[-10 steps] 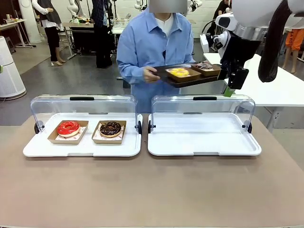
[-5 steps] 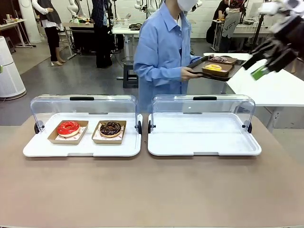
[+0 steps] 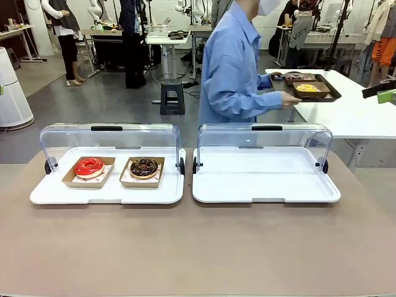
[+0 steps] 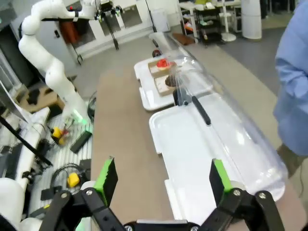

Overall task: Provide the desired donut to the person.
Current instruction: Place the picked Paper togo box onto the Handle tray extended by the person.

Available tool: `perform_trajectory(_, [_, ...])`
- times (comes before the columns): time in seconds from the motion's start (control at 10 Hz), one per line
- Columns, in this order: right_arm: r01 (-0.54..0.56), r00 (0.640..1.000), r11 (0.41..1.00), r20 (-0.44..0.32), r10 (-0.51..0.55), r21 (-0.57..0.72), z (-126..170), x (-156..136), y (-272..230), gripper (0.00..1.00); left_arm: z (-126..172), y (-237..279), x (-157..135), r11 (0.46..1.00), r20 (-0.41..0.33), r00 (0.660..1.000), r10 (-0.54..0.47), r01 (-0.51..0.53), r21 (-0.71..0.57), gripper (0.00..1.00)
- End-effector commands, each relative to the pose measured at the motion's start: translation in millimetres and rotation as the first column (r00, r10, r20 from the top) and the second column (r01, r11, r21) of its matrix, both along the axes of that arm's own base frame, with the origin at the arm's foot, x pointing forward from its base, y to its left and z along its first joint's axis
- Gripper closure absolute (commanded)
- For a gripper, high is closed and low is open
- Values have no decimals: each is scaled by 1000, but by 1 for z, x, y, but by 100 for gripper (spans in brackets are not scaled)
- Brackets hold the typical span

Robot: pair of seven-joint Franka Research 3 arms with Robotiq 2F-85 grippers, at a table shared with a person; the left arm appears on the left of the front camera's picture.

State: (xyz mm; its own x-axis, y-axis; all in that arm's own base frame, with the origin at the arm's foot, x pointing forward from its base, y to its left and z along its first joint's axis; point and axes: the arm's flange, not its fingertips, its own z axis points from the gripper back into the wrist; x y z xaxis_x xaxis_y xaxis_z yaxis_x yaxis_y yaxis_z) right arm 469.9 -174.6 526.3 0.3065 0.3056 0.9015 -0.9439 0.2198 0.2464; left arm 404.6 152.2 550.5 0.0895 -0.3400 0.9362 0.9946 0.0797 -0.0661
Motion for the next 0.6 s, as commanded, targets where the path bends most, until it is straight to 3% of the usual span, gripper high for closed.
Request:
perform_trajectory(0.0, [-53, 997, 994, 54, 49, 91, -5, 6, -13, 0, 1, 0, -2, 1000, 5, 1000, -3, 3, -6, 0])
perform_trajectory(0.1, [-93, 992, 990, 99, 83, 104, -10, -5, -20, 0, 1, 0, -2, 1000, 5, 1000, -3, 3, -6, 0])
perform_trajectory(0.5, [-160, 978, 977, 154, 138, 143, -9, -29, -24, 0, 1, 0, -2, 1000, 5, 1000, -3, 3, -6, 0])
